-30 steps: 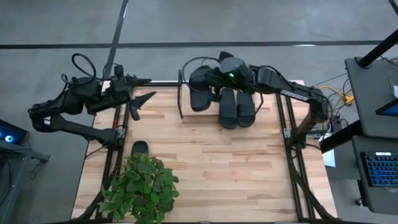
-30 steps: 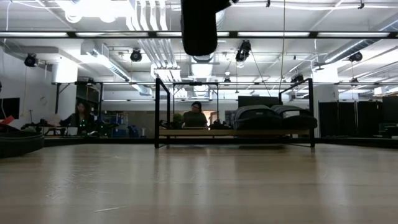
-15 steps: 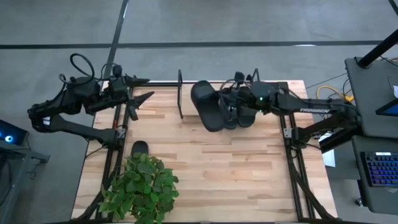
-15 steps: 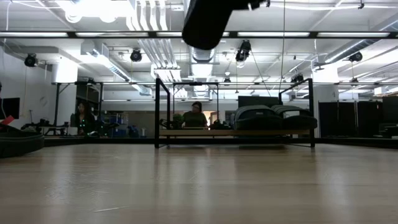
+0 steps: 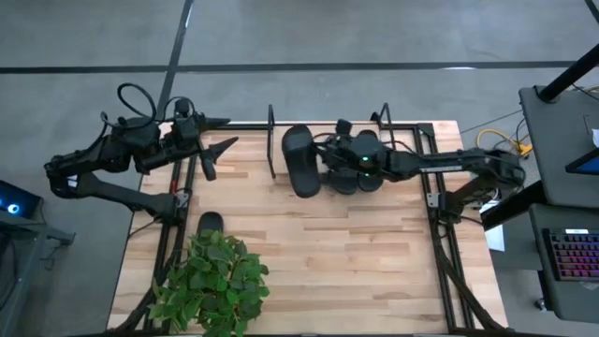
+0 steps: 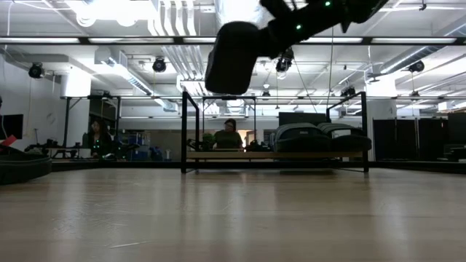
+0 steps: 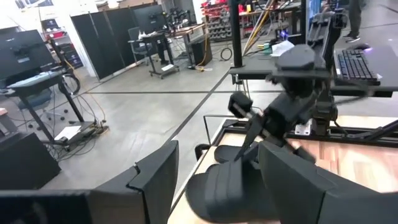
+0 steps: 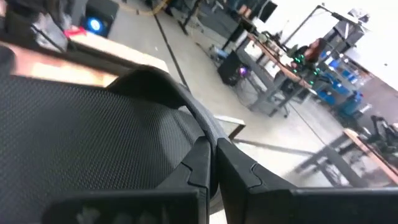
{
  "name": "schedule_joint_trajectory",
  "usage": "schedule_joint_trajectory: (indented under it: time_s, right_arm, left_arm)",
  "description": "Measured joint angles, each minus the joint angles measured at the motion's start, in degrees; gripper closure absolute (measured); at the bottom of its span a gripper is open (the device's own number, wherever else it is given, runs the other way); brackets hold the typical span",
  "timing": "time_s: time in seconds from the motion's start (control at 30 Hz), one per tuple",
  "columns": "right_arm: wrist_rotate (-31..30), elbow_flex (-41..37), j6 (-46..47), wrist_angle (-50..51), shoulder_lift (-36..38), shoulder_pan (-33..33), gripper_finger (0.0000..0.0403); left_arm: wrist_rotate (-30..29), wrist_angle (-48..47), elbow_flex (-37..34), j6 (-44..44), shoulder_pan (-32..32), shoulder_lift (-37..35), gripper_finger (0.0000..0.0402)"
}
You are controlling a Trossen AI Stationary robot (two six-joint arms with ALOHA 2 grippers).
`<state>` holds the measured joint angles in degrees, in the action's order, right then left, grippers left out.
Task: Pick and place slides into the shelf
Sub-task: Put the black slipper on the shelf
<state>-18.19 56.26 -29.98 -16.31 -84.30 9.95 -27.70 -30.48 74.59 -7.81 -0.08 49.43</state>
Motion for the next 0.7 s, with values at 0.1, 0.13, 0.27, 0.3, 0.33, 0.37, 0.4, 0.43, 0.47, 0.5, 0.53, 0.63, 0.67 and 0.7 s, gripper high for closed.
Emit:
schedule_joint_trajectory:
  time_s: [0.1,0.13,0.27,0.3,0.33,0.37,0.4,0.43,0.47,0.5,0.53,0.63,0.67,0.7]
  right_arm:
    - [-4.64,3.29,-2.34,-0.52,-4.33,0.32,0.0395]
    - [-6.60,4.40,-3.36,-0.52,-5.77,0.63,0.0395]
    - [-7.57,7.89,-5.97,0.91,-10.49,2.96,0.0395]
    - [-7.57,8.84,-6.05,2.11,-11.40,3.63,0.0395]
    - [-7.54,9.81,-5.91,3.36,-12.29,4.21,0.0395]
    - [-7.32,10.74,-5.49,4.19,-13.18,4.82,0.0395]
    - [-6.36,11.47,-5.21,5.00,-14.02,5.45,0.0395]
    - [-4.61,12.07,-5.14,6.23,-14.77,6.06,0.0395]
    - [-2.90,12.64,-5.09,7.27,-15.69,6.46,0.0395]
    - [-2.19,13.12,-4.88,7.38,-16.58,6.71,0.0395]
    - [-2.00,13.51,-4.68,7.36,-17.33,6.95,0.0395]
    - [-2.41,14.73,-5.01,7.07,-18.94,7.47,0.0394]
    - [-2.37,15.16,-4.99,6.80,-19.44,7.70,0.0394]
    - [-2.36,15.66,-4.93,6.73,-19.92,7.94,0.0394]
  left_arm:
    - [0.02,-0.06,0.00,0.05,0.00,-0.31,0.0196]
    - [-0.01,0.03,0.00,0.07,0.00,-0.31,0.0196]
    - [-0.03,0.00,0.00,0.20,0.00,-0.66,0.0196]
    - [-0.03,-0.01,0.00,0.17,0.00,-0.74,0.0196]
    - [-0.03,-0.04,0.00,0.20,0.00,-0.85,0.0196]
    - [-0.03,-0.02,0.00,0.20,0.00,-0.90,0.0196]
    - [-0.03,-0.03,0.00,0.20,0.00,-0.90,0.0196]
    - [-0.03,-0.03,0.00,0.19,0.00,-0.87,0.0196]
    - [-0.01,-0.03,0.00,0.19,0.00,-0.89,0.0196]
    - [-0.02,-0.08,0.00,0.18,0.00,-0.95,0.0196]
    - [0.00,-0.08,0.00,0.17,0.00,-0.96,0.0196]
    - [-0.03,-0.03,0.00,0.17,0.00,-0.87,0.0196]
    - [0.00,-0.12,0.00,0.17,0.00,-0.84,0.0196]
    - [0.00,-0.03,0.00,0.17,0.00,-0.66,0.0196]
